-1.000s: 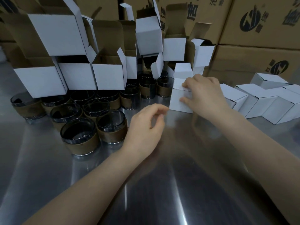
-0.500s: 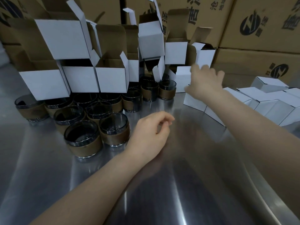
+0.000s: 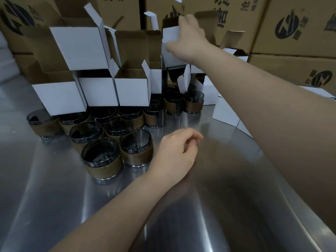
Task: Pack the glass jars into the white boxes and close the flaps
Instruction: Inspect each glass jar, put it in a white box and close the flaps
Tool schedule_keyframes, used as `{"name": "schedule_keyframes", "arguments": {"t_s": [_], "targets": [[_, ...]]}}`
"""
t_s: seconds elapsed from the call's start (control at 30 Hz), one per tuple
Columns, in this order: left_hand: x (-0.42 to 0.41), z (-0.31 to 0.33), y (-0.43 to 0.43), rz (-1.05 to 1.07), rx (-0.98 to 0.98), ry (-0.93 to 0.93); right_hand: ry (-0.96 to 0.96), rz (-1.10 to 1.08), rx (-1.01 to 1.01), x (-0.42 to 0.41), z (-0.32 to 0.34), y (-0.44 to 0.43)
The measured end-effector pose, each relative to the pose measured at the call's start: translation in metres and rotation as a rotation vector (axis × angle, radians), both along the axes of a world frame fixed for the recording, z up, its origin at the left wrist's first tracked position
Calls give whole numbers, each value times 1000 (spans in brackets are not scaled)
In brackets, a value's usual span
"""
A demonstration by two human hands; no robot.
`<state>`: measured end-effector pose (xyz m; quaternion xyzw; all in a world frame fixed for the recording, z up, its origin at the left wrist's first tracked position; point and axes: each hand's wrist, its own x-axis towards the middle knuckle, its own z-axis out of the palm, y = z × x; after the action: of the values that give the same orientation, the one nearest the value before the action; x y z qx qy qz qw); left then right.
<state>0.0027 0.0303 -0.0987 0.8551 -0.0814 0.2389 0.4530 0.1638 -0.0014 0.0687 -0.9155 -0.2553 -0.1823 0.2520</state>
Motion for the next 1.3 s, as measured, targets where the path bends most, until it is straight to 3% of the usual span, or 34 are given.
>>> {"name": "schedule_keyframes", "arguments": {"t_s": [0.2, 0.37, 0.57, 0.7, 0.9, 1.1, 1.3], "targets": [[0, 1, -1, 9, -14, -7, -44, 7, 309, -7, -13, -31], [-3, 4, -3, 32, -39, -74, -91, 0, 775, -30, -26, -63], [-6, 8, -6, 114, -157, -210, 110, 20, 1121, -55, -59, -92], [-8, 9, -9, 165, -138, -271, 160, 54, 1112, -70, -83, -102], [-8, 12, -9, 213, -123, -198, 169, 93, 1106, -71, -91, -109], [-6, 11, -7, 210, -60, -193, 200, 149, 978, -77, -103, -104], [-6, 7, -8, 78, -69, -141, 161, 308, 779, -86, -108, -97]]}}
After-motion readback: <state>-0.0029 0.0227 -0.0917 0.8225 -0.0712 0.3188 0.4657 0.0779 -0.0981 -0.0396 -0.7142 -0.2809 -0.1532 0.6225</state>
